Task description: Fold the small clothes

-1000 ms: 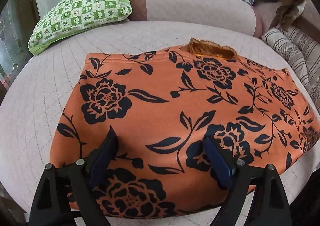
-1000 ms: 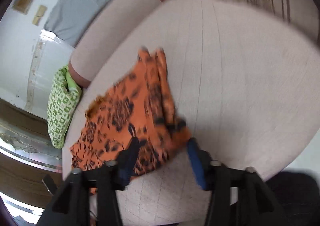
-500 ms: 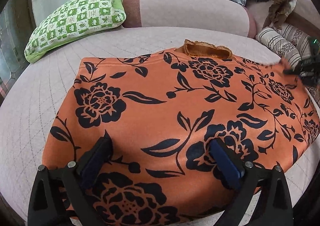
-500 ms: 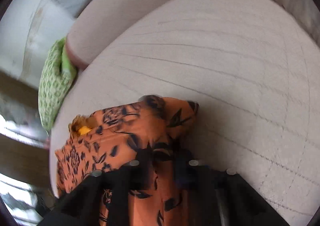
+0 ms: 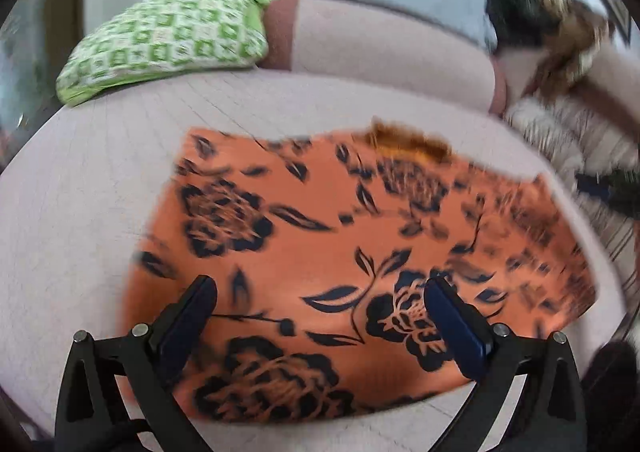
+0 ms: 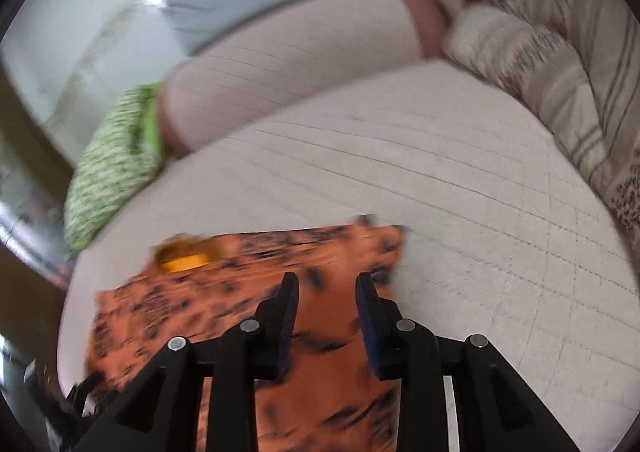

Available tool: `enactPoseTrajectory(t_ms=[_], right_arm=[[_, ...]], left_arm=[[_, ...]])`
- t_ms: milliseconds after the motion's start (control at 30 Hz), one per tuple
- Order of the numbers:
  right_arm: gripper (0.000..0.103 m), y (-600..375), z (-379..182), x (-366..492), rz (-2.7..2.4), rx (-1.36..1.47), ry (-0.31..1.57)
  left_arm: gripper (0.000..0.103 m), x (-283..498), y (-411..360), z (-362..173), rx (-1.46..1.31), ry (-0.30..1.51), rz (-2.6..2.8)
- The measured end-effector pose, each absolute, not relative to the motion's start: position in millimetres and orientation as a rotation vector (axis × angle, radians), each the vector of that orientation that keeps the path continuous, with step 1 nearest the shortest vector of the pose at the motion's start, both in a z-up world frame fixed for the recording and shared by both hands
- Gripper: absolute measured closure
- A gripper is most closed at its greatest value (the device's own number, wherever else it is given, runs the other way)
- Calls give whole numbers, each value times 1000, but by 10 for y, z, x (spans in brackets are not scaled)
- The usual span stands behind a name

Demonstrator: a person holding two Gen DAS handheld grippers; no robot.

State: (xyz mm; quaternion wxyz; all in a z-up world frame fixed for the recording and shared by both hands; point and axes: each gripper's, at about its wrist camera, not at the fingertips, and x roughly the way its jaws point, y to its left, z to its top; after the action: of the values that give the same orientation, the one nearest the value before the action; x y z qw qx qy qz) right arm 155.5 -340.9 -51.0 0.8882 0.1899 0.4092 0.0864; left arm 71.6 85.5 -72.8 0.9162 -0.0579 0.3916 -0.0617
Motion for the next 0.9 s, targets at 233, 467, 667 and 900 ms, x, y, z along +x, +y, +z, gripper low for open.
enactPoseTrajectory(t_ms=[233, 467, 667, 900], right_arm=[[29, -2984, -1031, 1187, 296, 404, 978], [30, -3136, -1431, 1265, 303, 516, 1044], [30, -3170, -1433, 1228, 317, 539, 1044], [30, -3221, -1435, 1229, 344, 577, 1036]], left_arm=[[19, 376, 1656, -730, -371, 867, -60], [83, 441, 1942, -872, -542, 1000, -79], [23, 715, 2075, -501, -493, 863, -78], [33, 1977, 2016, -856, -401, 981, -159]])
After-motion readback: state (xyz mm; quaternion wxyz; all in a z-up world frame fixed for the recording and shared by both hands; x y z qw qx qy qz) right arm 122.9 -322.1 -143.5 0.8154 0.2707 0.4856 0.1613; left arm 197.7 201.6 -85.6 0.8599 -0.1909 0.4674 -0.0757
